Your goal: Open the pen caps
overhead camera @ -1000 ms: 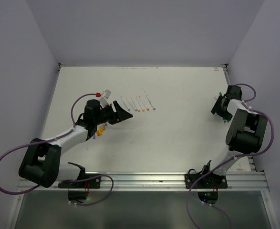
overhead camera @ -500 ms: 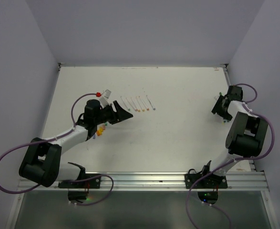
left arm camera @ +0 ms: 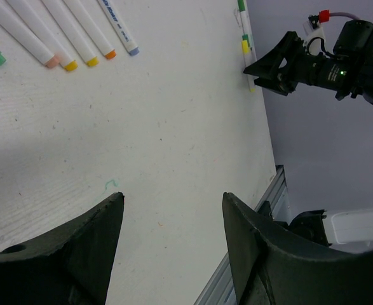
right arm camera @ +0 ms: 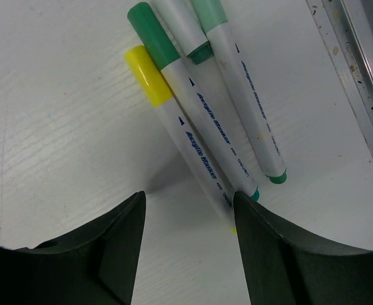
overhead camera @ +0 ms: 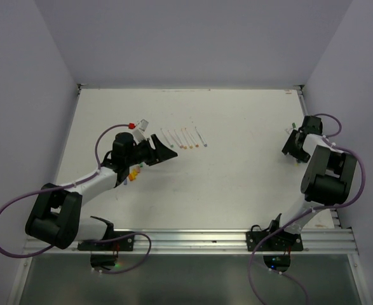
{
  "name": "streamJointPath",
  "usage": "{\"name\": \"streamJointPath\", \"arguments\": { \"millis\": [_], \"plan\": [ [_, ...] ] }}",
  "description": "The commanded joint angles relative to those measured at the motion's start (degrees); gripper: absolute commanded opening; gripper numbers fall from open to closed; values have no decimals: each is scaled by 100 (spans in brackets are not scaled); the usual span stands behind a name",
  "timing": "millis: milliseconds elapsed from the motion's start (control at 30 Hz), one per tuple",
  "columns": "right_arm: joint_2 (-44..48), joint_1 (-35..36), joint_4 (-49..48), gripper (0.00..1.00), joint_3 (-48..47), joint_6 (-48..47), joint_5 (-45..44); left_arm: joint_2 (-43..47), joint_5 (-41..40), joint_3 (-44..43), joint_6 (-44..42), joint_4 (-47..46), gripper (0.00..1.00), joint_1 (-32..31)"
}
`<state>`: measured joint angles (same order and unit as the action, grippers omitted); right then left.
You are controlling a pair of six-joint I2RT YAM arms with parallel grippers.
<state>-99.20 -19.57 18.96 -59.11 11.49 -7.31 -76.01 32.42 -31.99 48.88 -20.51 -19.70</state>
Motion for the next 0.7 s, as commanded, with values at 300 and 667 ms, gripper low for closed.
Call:
{"name": "streamJointPath", "arguments": {
  "millis": [300, 667],
  "plan": [
    [-197, 146, 125, 32, 5, -94, -200, 33, 168, 17, 34, -269, 66, -34],
    [49, 1244, 248, 0, -109, -323, -472, 490, -78, -97, -72, 240, 66, -34]
  ]
}}
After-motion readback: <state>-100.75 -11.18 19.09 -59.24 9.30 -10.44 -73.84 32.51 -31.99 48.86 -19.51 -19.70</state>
